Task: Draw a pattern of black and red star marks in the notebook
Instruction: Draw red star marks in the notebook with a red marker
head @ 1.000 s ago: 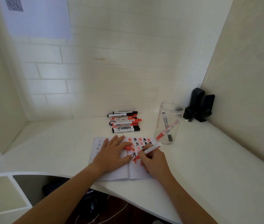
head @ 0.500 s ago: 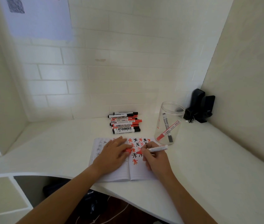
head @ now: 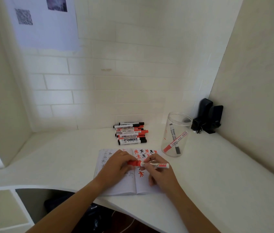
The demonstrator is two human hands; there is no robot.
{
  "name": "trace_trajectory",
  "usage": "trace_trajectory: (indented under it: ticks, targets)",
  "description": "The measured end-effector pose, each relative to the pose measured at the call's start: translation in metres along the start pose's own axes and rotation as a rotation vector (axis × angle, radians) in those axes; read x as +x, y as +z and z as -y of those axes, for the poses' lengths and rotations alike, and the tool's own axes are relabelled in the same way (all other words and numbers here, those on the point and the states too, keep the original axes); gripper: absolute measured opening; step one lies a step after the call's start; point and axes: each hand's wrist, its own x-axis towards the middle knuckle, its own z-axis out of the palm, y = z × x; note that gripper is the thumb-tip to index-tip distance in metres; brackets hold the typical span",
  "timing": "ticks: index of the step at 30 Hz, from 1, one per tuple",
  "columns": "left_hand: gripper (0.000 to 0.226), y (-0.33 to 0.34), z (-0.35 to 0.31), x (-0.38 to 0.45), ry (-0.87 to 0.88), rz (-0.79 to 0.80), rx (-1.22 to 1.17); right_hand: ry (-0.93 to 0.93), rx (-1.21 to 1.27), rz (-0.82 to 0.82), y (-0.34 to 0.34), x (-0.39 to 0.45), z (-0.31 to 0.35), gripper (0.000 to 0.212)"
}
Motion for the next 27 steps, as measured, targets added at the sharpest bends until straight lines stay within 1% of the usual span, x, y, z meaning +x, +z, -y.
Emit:
trace_trajectory:
  ticks: [2, 4, 6, 8, 10, 12, 14, 16, 18, 20, 23, 27]
  targets:
    - [0.022, 0.0, 0.001, 0.0, 0.011, 0.013, -0.012, -0.009, -0.02, 0.034, 0.001, -0.002, 0.0, 0.006]
    - [0.021, 0.0, 0.002, 0.0, 0.006, 0.012, -0.007, 0.015, -0.006, 0.03, 0.001, -0.001, 0.0, 0.01]
    - [0.021, 0.001, 0.001, 0.0, -0.004, 0.008, 0.003, 0.05, 0.048, 0.003, -0.001, 0.0, 0.002, 0.009]
    - [0.022, 0.002, 0.001, 0.0, -0.02, 0.005, 0.006, 0.09, 0.12, -0.045, -0.004, 0.002, 0.005, 0.014]
    - [0.023, 0.001, 0.001, 0.0, -0.046, -0.012, -0.008, 0.11, 0.121, -0.062, -0.006, 0.003, 0.007, 0.015]
    - [0.021, 0.0, 0.002, -0.001, -0.041, -0.026, -0.009, 0.105, 0.087, -0.02, -0.01, 0.003, 0.005, 0.011]
    - [0.017, 0.0, 0.001, -0.002, -0.018, -0.043, -0.01, 0.099, 0.036, 0.015, -0.016, 0.004, 0.001, 0.011]
    - [0.014, -0.001, 0.001, -0.002, -0.014, -0.059, -0.004, 0.073, -0.091, 0.01, -0.019, 0.005, -0.003, 0.013]
    - [0.016, -0.001, 0.001, -0.002, -0.006, -0.067, 0.004, -0.003, -0.256, 0.012, -0.017, 0.006, -0.006, 0.012]
    - [0.016, -0.002, -0.001, -0.002, -0.009, -0.073, -0.005, -0.081, -0.345, 0.04, -0.011, 0.007, -0.007, 0.014]
    - [0.015, -0.003, -0.002, -0.001, -0.025, -0.086, 0.007, -0.134, -0.407, 0.026, -0.005, 0.011, -0.008, 0.014]
    - [0.016, -0.003, -0.001, 0.0, -0.029, -0.099, 0.018, -0.15, -0.416, 0.014, -0.003, 0.012, -0.01, 0.013]
